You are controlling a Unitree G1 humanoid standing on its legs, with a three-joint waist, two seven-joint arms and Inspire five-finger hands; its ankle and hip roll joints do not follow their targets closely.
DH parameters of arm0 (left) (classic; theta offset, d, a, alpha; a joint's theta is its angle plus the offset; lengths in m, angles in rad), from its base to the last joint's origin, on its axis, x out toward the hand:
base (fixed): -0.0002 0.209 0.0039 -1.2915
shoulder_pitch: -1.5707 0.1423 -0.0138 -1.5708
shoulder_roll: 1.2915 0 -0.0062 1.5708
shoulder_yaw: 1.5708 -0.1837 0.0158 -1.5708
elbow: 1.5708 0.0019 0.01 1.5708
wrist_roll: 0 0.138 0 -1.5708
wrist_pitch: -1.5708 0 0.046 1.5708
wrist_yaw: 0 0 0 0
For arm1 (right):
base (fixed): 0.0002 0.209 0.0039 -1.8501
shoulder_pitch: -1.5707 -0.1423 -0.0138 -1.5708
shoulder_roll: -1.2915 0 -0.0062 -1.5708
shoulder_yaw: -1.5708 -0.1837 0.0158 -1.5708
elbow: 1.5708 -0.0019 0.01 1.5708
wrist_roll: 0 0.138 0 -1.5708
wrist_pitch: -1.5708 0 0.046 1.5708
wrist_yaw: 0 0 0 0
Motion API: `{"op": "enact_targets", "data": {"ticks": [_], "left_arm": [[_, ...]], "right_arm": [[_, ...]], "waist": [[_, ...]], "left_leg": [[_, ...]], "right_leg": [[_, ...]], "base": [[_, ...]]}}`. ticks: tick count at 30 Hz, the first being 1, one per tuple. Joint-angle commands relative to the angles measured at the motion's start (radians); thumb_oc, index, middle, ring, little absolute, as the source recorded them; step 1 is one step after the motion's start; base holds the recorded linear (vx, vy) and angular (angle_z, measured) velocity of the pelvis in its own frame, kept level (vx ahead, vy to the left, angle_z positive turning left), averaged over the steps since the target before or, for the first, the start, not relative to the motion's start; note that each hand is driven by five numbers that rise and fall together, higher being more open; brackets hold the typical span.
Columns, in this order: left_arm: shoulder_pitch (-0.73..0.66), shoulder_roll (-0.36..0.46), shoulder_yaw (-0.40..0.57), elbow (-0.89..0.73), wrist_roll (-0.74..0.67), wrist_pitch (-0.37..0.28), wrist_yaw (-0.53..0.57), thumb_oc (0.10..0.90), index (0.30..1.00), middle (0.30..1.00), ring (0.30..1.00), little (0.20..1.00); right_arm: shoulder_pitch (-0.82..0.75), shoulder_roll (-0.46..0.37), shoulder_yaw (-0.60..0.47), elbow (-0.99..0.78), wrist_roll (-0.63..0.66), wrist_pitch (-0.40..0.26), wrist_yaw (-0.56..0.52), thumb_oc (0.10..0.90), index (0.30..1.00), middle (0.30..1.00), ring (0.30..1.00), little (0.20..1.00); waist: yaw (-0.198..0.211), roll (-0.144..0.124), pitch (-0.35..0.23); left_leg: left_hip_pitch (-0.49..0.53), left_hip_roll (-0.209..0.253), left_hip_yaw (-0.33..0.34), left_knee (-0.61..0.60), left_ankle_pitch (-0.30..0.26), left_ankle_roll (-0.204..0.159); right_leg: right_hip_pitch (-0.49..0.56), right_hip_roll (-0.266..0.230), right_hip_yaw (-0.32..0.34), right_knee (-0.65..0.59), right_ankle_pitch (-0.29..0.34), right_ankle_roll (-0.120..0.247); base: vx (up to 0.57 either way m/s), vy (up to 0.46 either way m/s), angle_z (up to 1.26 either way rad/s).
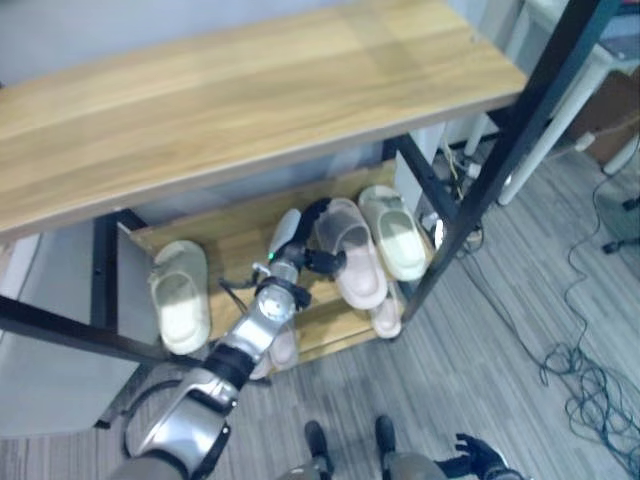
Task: Arrange the slippers neatly on the shoe rack.
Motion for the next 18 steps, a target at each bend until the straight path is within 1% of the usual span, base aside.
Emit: {"op": "enact_targets", "data": {"ticks": [1, 4, 8, 9, 10, 11, 18], "left_arm": [[-0.202, 0.010, 0.045, 0.065, -0.014, -0.087, 0.061, 0.800, 0.900, 0.900, 0.900, 0.900], [-0.215, 0.022, 0.050, 0.072, -0.016, -0.087, 0.071, 0.800, 0.900, 0.900, 0.900, 0.900], [-0.204, 0.031, 0.068, 0.058, -0.011, -0.086, 0.082, 0.800, 0.900, 0.900, 0.900, 0.900], [-0.202, 0.032, 0.065, 0.068, -0.005, -0.085, 0.084, 0.562, 0.542, 0.542, 0.542, 0.542], [-0.202, 0.031, 0.065, 0.068, -0.005, -0.085, 0.084, 0.500, 0.451, 0.451, 0.451, 0.451], [-0.202, 0.030, 0.062, 0.079, -0.003, -0.086, 0.084, 0.400, 0.300, 0.300, 0.300, 0.300], [-0.154, 0.021, 0.082, 0.045, -0.006, -0.082, 0.078, 0.400, 0.300, 0.300, 0.300, 0.300]], "right_arm": [[-0.001, -0.010, 0.046, -0.025, 0.023, -0.021, -0.008, 0.800, 0.900, 0.900, 0.900, 0.900], [-0.003, -0.013, 0.043, -0.026, 0.023, -0.023, -0.011, 0.800, 0.900, 0.900, 0.900, 0.900], [0.005, -0.013, 0.036, -0.017, 0.021, -0.027, -0.013, 0.800, 0.900, 0.900, 0.900, 0.900], [0.009, -0.013, 0.034, -0.015, 0.024, -0.029, -0.014, 0.800, 0.900, 0.900, 0.900, 0.900], [0.009, -0.013, 0.034, -0.015, 0.024, -0.029, -0.014, 0.800, 0.900, 0.900, 0.900, 0.900], [0.013, -0.016, 0.036, -0.016, 0.025, -0.031, -0.016, 0.800, 0.900, 0.900, 0.900, 0.900], [0.020, -0.015, 0.034, -0.015, 0.027, -0.034, -0.015, 0.800, 0.900, 0.900, 0.900, 0.900]], "waist": [[-0.002, -0.036, 0.000], [-0.007, -0.033, 0.010], [-0.001, -0.032, 0.015], [-0.002, -0.032, 0.012], [-0.002, -0.032, 0.012], [-0.004, -0.032, 0.010], [0.005, -0.032, -0.001]], "left_leg": [[0.046, -0.001, 0.011, -0.008, -0.047, -0.081], [0.043, -0.001, 0.013, -0.008, -0.047, -0.081], [0.050, -0.001, 0.016, -0.008, -0.052, -0.080], [0.054, -0.002, 0.013, -0.008, -0.055, -0.080], [0.054, -0.002, 0.012, -0.008, -0.055, -0.080], [0.055, -0.002, 0.010, -0.008, -0.055, -0.080], [0.059, 0.001, 0.005, -0.008, -0.058, -0.079]], "right_leg": [[-0.048, -0.024, 0.048, -0.008, 0.114, 0.063], [-0.053, -0.025, 0.051, -0.009, 0.117, 0.065], [-0.049, -0.023, 0.054, -0.010, 0.115, 0.066], [-0.046, -0.023, 0.054, -0.011, 0.114, 0.065], [-0.045, -0.023, 0.053, -0.011, 0.114, 0.065], [-0.044, -0.023, 0.053, -0.012, 0.113, 0.065], [-0.035, -0.020, 0.045, -0.013, 0.108, 0.066]], "base": [[-0.01, -0.001, -0.06], [0.00, 0.000, 0.00], [0.01, -0.001, -0.07], [0.00, 0.000, 0.00], [0.00, 0.000, 0.00], [0.00, 0.000, 0.00], [0.00, 0.000, 0.00]]}}
